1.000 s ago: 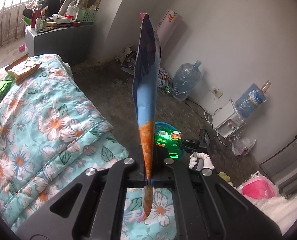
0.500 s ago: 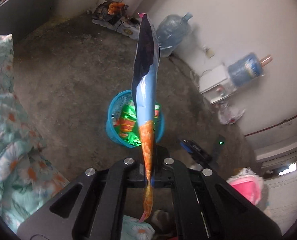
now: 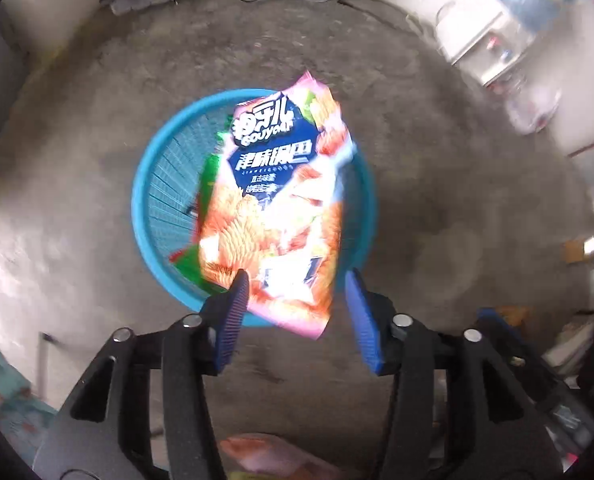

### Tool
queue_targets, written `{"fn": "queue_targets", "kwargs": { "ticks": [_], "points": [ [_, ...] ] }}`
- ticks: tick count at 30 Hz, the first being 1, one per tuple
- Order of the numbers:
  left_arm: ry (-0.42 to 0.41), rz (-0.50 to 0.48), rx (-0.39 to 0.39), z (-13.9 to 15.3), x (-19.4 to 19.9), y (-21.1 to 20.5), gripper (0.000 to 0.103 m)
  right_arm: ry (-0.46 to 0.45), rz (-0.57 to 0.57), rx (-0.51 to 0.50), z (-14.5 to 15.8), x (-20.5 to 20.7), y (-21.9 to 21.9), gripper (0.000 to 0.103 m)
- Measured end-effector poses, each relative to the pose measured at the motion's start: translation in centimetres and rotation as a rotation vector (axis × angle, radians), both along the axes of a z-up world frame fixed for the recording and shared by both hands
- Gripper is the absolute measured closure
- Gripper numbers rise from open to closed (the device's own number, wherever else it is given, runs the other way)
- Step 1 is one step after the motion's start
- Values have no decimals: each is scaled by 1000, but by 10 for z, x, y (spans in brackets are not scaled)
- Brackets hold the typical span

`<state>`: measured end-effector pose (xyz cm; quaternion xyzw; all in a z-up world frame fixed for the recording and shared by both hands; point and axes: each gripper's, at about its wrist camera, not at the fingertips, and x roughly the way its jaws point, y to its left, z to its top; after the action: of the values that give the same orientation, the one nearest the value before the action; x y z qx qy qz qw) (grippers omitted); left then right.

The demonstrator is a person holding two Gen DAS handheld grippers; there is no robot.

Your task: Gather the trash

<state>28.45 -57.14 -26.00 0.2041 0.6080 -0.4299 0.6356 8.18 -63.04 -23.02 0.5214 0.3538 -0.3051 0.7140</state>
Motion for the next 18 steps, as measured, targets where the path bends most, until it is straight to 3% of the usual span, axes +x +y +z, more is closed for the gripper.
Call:
{"fn": "queue_targets", "kwargs": {
  "ticks": [3,6,12,16,18],
  "points": [
    [65,85,-108,35,12,30,46,-16,-11,14,0,-2,0,55],
    [57,136,-221,91,21,64,45,-42,-1,17,7,0,5,55],
    [-80,200,-459,210,4,173,35,-93,116,-120,65,24,43,55],
    [-217,254,-521,259,-34,254,24,-154,267,-304,131,38,98,55],
    [-274,329,-522,271,-56,297,19,-189,346,-398,165,39,131,46]
  ]
}}
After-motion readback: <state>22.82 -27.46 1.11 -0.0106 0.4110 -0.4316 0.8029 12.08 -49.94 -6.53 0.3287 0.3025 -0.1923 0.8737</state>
